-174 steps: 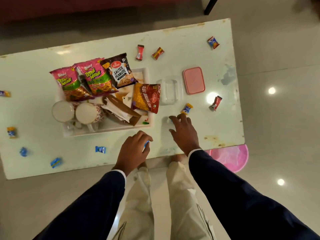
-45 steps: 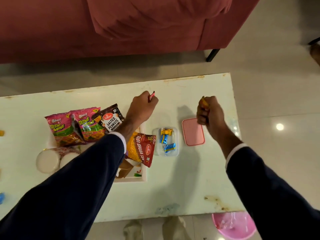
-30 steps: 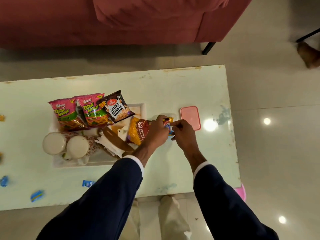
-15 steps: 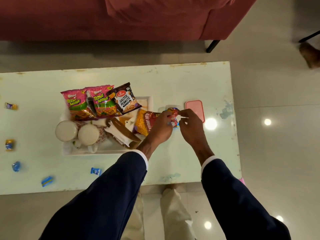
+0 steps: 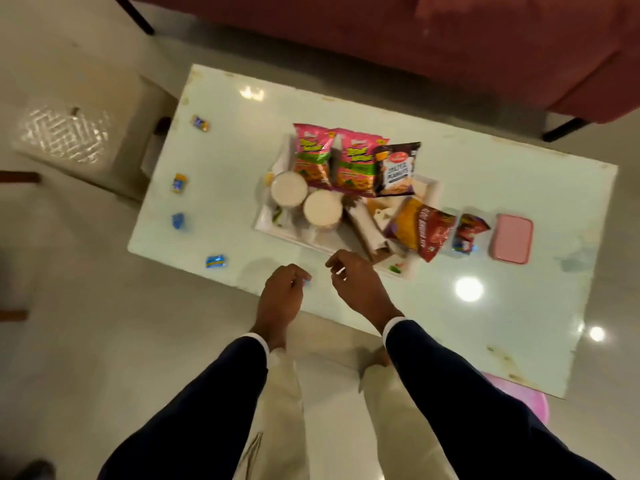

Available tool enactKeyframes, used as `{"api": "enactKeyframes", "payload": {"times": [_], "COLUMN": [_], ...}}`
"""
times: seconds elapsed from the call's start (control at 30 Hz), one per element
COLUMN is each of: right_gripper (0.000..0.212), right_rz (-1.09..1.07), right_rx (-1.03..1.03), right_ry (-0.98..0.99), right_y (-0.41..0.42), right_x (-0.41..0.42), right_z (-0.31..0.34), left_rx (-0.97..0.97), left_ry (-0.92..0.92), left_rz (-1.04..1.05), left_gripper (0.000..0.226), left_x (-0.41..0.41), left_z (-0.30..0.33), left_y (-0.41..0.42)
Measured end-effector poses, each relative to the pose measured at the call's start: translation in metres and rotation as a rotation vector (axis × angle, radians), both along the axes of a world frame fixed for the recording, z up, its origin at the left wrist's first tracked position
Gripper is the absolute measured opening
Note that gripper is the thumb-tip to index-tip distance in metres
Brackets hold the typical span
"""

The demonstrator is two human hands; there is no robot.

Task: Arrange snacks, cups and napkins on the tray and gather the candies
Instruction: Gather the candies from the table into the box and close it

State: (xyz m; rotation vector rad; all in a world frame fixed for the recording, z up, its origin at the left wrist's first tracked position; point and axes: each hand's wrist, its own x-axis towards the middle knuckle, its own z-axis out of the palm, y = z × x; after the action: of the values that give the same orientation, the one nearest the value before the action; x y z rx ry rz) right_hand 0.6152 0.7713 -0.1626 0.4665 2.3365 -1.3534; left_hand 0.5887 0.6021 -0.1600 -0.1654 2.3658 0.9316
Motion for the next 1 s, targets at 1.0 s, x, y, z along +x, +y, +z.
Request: {"api": "enactKeyframes", "payload": {"times": [1.0], "right_gripper": [0.021], "right_rz": [-0.419], "right_rx": [-0.343], "right_ry": [-0.431], "right_y": [-0.206], "right_x": [-0.115], "right_z": [-0.055], "left_rx": [-0.014], "left_ry": [-0.009], "left_rz": [-0.268], "left_gripper": [0.034], "left_x": [-0.146], "left_z": [-0.07], "left_y": [-0.234]}}
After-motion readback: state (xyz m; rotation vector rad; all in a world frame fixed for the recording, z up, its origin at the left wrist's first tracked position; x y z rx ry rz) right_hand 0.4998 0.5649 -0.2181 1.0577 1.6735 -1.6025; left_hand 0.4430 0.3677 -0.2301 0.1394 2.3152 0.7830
